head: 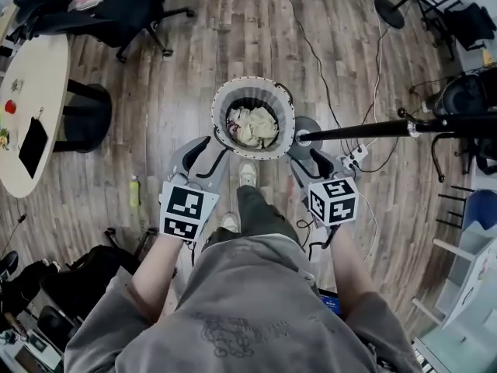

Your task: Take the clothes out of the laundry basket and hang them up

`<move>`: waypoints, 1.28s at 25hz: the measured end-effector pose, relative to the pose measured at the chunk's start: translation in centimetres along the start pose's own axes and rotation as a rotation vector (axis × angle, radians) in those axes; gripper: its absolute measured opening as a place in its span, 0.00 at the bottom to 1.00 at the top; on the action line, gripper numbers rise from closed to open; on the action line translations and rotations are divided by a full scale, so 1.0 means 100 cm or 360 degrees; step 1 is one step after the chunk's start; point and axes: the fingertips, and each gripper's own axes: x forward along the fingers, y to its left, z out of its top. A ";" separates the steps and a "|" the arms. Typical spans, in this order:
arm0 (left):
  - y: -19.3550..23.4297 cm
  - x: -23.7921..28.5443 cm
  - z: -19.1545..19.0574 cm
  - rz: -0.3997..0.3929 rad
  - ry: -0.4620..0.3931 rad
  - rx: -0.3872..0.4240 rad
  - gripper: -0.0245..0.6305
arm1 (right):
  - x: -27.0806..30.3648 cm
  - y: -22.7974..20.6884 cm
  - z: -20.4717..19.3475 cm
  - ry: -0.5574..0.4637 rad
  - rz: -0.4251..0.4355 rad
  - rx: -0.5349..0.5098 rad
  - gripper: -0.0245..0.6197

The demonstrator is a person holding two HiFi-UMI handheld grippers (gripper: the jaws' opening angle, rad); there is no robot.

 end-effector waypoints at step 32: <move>0.054 0.312 -0.229 -0.0247 0.0809 -0.0095 0.31 | 0.335 -0.113 -0.128 0.0503 0.0065 0.0551 0.46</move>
